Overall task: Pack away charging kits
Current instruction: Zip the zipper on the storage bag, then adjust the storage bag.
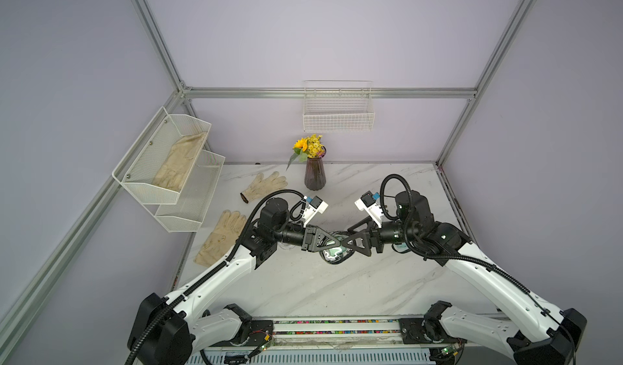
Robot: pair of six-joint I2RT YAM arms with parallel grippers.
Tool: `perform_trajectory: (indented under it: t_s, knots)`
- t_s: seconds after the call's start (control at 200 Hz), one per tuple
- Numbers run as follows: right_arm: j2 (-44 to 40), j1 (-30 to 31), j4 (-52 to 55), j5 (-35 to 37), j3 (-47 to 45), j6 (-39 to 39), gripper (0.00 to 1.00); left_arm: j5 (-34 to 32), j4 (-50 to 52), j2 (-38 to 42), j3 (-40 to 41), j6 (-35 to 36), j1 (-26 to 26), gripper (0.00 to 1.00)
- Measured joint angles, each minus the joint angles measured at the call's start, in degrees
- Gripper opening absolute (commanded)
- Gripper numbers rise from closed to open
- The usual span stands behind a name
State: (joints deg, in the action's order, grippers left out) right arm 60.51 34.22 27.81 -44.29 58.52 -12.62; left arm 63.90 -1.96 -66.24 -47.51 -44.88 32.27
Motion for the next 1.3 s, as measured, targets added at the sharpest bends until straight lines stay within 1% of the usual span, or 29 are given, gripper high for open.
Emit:
perform_trajectory:
  t_s: [0.05, 0.23, 0.36, 0.4, 0.475, 0.555, 0.59, 0.61, 0.635, 0.665, 0.72, 0.75, 0.795, 0.85, 0.945, 1.035, 1.115, 1.205, 1.3]
  knots:
    - [-0.5, -0.2, -0.9, -1.6, -1.0, -0.5, 0.71, 0.1, 0.1, 0.0, -0.2, 0.2, 0.2, 0.03]
    - [-0.2, -1.7, -4.6, -6.6, -4.6, -3.2, 0.43, 0.6, 0.7, 0.0, -0.4, 1.3, 0.5, 0.03]
    - [0.1, -2.9, -7.0, -10.1, -5.7, -4.9, 0.14, 0.8, 2.0, -0.1, -0.4, 2.2, 0.3, 0.03]
    - [0.1, -3.4, -7.3, -11.1, -5.9, -5.3, 0.08, 0.8, 2.0, -0.1, -0.4, 2.5, 0.3, 0.03]
    - [0.2, -3.9, -8.1, -12.5, -6.2, -6.5, 0.0, 0.9, 2.0, -0.1, -0.4, 3.4, 0.3, 0.02]
    - [0.5, -4.2, -8.9, -13.7, -6.5, -7.7, 0.0, 1.0, 1.9, -0.1, -0.4, 3.9, 0.3, 0.03]
    - [0.6, -4.3, -9.4, -14.1, -6.6, -8.0, 0.0, 1.0, 1.9, -0.1, -0.4, 4.0, 0.3, 0.07]
    - [0.7, -4.4, -9.7, -14.3, -6.7, -8.3, 0.0, 1.0, 2.0, -0.1, -0.4, 4.0, 0.2, 0.11]
    - [0.8, -4.5, -10.1, -14.4, -6.8, -8.6, 0.0, 1.0, 2.0, -0.1, -0.4, 4.0, 0.1, 0.22]
    - [0.9, -4.5, -10.7, -14.6, -7.0, -9.1, 0.0, 1.1, 2.1, 0.0, -0.4, 4.1, -0.1, 0.42]
    - [0.9, -4.5, -12.0, -14.6, -7.3, -9.9, 0.0, 1.0, 1.9, 0.0, -0.4, 3.9, -0.5, 0.69]
    - [0.9, -4.5, -12.8, -14.6, -7.5, -10.8, 0.0, 1.0, 1.6, 0.0, -0.4, 3.9, -0.8, 0.79]
    - [0.7, -4.5, -14.9, -14.4, -8.0, -12.3, 0.0, 0.6, 1.0, 0.3, -0.4, 3.4, -1.1, 0.87]
    - [0.0, -4.5, -19.0, -13.9, -9.5, -16.0, 0.0, -0.7, -0.4, 1.2, -0.4, 2.1, -1.6, 0.9]
    - [-1.5, -4.7, -27.0, -11.5, -12.7, -23.2, 0.0, -4.1, -3.6, 2.9, -0.4, -0.4, -1.9, 0.93]
    - [-1.9, -4.7, -34.7, -8.0, -14.8, -30.0, 0.0, -8.7, -6.8, 4.0, -0.4, -2.7, -1.8, 0.93]
    - [-1.6, -4.9, -41.8, -4.5, -16.3, -36.1, 0.0, -14.9, -10.3, 4.3, 0.0, -5.0, -0.8, 0.92]
    - [-1.2, -5.0, -51.5, 0.2, -19.0, -43.3, 0.0, -22.7, -18.0, 4.3, 3.0, -7.8, 1.0, 0.91]
    - [-1.0, -5.0, -60.2, 5.5, -22.7, -49.6, 0.0, -28.4, -25.7, 2.4, 5.6, -10.3, 2.7, 0.91]
